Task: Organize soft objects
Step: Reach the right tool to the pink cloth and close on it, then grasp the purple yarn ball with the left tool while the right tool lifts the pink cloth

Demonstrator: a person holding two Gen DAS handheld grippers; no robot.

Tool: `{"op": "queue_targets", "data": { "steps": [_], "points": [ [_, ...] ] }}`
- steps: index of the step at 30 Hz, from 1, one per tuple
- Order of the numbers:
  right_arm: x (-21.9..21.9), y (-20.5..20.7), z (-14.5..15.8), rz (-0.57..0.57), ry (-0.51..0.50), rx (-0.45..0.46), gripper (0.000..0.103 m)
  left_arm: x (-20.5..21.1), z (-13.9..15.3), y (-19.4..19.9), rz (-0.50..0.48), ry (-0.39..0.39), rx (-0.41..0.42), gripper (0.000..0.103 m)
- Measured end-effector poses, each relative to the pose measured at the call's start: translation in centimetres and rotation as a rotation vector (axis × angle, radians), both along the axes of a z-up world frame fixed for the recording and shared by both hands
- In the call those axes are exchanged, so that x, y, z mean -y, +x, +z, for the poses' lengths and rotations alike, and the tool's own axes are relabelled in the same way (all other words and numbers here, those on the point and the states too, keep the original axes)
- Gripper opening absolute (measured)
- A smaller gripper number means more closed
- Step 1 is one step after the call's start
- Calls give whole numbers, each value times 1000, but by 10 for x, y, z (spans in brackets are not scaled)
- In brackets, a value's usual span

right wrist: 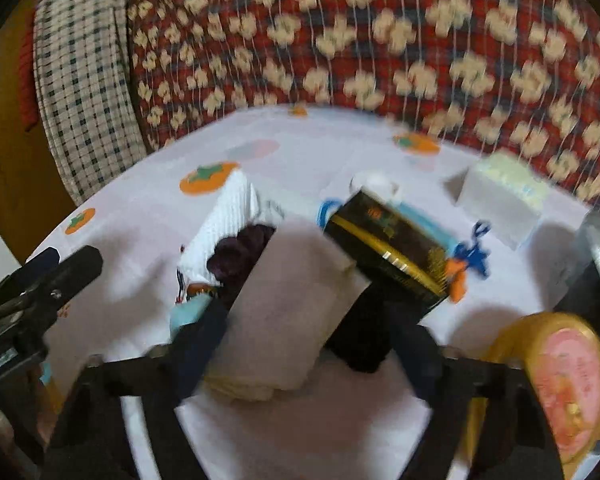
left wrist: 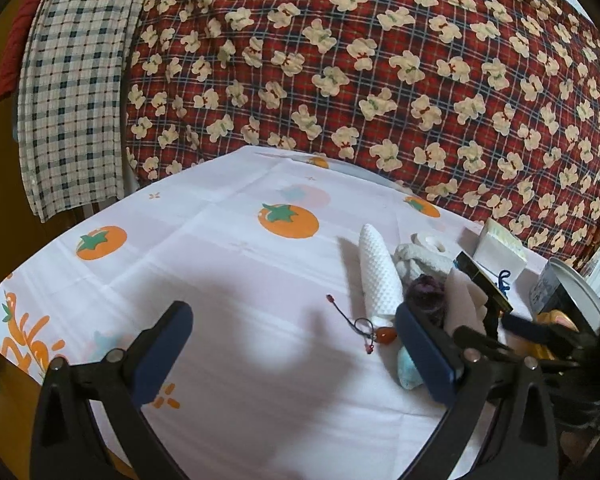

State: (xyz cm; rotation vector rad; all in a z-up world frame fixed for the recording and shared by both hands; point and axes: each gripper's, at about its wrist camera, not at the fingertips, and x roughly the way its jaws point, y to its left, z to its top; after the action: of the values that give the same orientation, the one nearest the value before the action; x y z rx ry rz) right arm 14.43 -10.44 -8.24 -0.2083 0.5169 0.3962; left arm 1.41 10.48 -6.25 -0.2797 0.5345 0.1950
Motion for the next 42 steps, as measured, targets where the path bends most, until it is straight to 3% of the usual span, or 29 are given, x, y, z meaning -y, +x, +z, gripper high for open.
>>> {"op": "queue_targets", "data": {
  "steps": [3, 5, 8, 14, 18, 24, 26, 32, 34, 42],
  "points": [
    [2, 7, -3, 2, 18, -48, 59, 5, -1, 2, -14, 5, -4, 103],
    [4, 6, -5, 13, 24, -56, 29, 8, -2, 3, -23, 9, -5, 103],
    [8, 2, -6, 39, 51, -55, 14, 14, -1, 3, -36, 20, -3, 103],
    [16, -17, 0, 56, 108, 50, 12, 24, 3, 6, -55, 43, 4, 102],
    [18, -28, 4, 38, 95, 122, 12, 45, 8, 14, -111, 102, 11, 100],
    [26, -42, 14, 36, 95, 211, 12, 71, 7, 37, -205, 146, -40, 80],
    [30, -45, 16, 31, 96, 234, 12, 75, 6, 44, -224, 144, -60, 63],
    [36, -49, 15, 15, 109, 257, 12, 88, 7, 60, -276, 163, -91, 44],
    [37, -51, 14, 12, 105, 270, 12, 93, 7, 65, -290, 174, -104, 39],
    [44, -59, 19, -13, 80, 331, 12, 109, -2, 82, -350, 201, -171, 39]
  ]
}}
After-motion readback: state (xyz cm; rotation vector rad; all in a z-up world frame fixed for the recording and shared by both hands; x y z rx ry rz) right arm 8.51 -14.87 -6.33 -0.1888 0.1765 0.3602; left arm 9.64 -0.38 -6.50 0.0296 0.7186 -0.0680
